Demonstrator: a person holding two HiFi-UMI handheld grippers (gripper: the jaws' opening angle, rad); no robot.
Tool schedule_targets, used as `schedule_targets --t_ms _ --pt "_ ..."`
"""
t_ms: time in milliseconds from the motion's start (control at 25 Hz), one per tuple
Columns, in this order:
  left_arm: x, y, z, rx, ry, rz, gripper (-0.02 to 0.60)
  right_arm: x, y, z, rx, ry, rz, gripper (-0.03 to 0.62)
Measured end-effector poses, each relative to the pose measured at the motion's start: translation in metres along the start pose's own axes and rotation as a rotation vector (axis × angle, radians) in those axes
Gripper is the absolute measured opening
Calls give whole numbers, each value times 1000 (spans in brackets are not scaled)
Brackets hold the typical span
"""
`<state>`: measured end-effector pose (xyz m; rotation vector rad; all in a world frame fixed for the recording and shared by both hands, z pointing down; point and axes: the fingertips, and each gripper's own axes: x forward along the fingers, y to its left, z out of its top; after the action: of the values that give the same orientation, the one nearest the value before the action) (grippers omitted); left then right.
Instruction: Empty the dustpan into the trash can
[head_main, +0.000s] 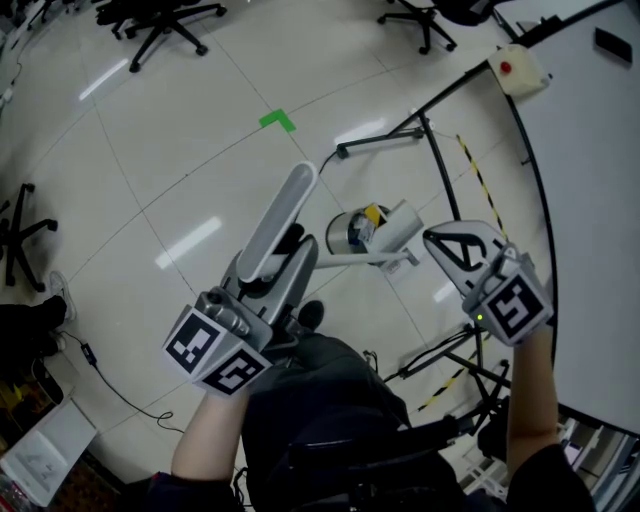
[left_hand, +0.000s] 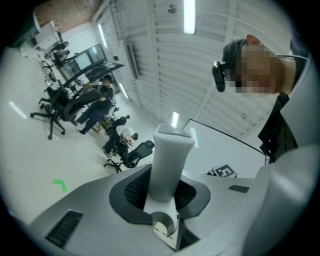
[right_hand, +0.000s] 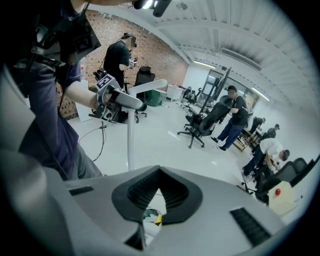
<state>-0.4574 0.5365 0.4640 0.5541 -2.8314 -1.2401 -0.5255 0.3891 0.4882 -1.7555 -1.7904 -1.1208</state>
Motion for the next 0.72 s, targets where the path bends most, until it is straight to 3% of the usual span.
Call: schedule_targets --t_ms 120,280,720 --pt "-16 11 -2 -77 -32 68 66 1 4 1 0 -11 7 14" --pt "-26 16 -6 -116 -59 111 67 2 5 -2 -1 -15 14 14" --pt "-33 21 -9 -105 -81 133 66 14 20 -9 -39 15 66 14"
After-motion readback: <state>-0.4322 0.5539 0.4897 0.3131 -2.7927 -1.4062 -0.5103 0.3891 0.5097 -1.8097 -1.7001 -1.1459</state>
